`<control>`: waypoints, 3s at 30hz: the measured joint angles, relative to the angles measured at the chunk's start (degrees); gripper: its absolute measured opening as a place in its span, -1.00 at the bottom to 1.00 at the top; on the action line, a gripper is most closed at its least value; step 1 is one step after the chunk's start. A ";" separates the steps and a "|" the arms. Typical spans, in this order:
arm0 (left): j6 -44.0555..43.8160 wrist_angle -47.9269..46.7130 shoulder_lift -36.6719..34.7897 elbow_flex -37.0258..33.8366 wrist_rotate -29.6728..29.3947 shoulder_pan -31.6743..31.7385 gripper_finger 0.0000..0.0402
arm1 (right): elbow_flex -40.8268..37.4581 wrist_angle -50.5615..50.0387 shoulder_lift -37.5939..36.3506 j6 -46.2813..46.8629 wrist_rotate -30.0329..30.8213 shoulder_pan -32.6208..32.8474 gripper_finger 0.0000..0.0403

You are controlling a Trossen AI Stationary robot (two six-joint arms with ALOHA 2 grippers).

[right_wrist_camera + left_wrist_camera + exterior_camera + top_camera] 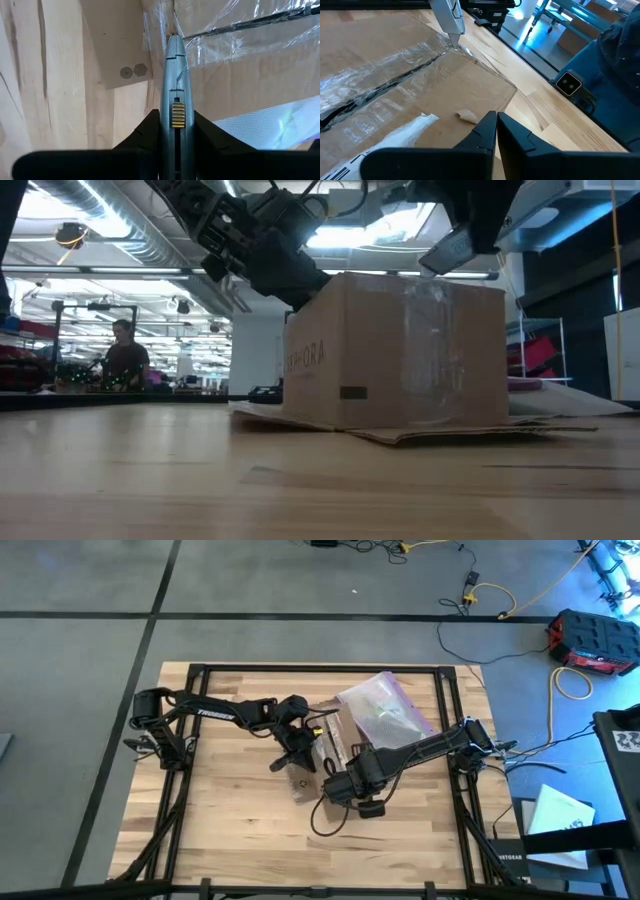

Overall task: Unpack boxes
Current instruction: Break down the cardboard box using a cutter until it is fully flat

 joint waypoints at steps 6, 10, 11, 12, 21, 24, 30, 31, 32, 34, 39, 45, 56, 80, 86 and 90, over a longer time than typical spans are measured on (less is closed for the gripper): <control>-0.11 -0.14 0.00 0.00 0.05 0.00 -1.00 | 0.00 0.04 -0.02 -0.74 0.24 0.00 -0.73; 0.13 -0.69 -0.02 0.02 0.44 -0.07 -1.00 | 0.00 0.11 -0.02 -1.00 0.26 -0.02 -0.73; 0.22 -0.89 -0.02 0.02 0.44 -0.07 -1.00 | 0.00 0.11 -0.02 -1.07 0.26 -0.02 -0.73; 0.22 -1.11 -0.02 0.02 0.48 -0.07 -1.00 | 0.00 0.11 -0.02 -1.19 0.27 -0.02 -0.73; -0.72 -1.55 -0.07 0.02 0.61 -0.07 -1.00 | -0.05 0.14 -0.18 -3.90 0.69 -0.04 -0.73; -1.56 -1.55 -0.07 0.02 0.67 -0.09 -1.00 | -0.19 0.22 -0.43 -4.74 0.79 -0.04 -0.73; -3.03 -1.51 -0.07 0.02 0.81 -0.13 -1.00 | -0.28 0.11 -2.21 -5.34 1.02 -0.09 -0.73; -3.15 -1.51 -0.07 0.02 0.81 -0.15 -1.00 | -0.28 0.11 -2.75 -5.33 1.08 -0.09 -0.73; -3.41 -1.51 -0.07 0.02 0.79 -0.15 -1.00 | -0.36 0.12 -3.27 -5.30 1.11 -0.09 -0.73; -3.85 -1.49 -0.07 0.02 0.81 -0.15 -1.00 | -1.13 0.11 -4.27 -5.23 1.14 -0.09 -0.73; -4.26 -1.41 -0.07 0.02 0.37 -0.17 -1.00 | -3.31 0.11 -5.42 -4.83 1.11 -0.02 -0.73; -4.50 -1.36 -0.07 0.02 0.24 -0.17 -1.00 | -3.48 1.23 -5.51 -5.30 0.76 -0.04 -0.73; -4.49 -1.36 0.00 0.00 0.00 -0.17 -1.00 | -5.81 5.56 -5.25 -5.32 -0.42 -0.04 -0.73; -3.87 -1.25 0.00 0.00 -0.05 -0.15 -1.00 | -7.50 0.09 -5.22 -9.26 2.64 -0.05 -0.73; -4.57 -1.23 0.00 0.00 -0.38 -0.15 -1.00 | -7.54 -0.03 -5.22 -13.39 4.08 -0.60 -0.73; -4.89 -1.29 0.00 -0.02 -0.48 -0.43 -1.00 | -7.54 -0.20 -5.22 -14.59 4.41 -1.22 -0.73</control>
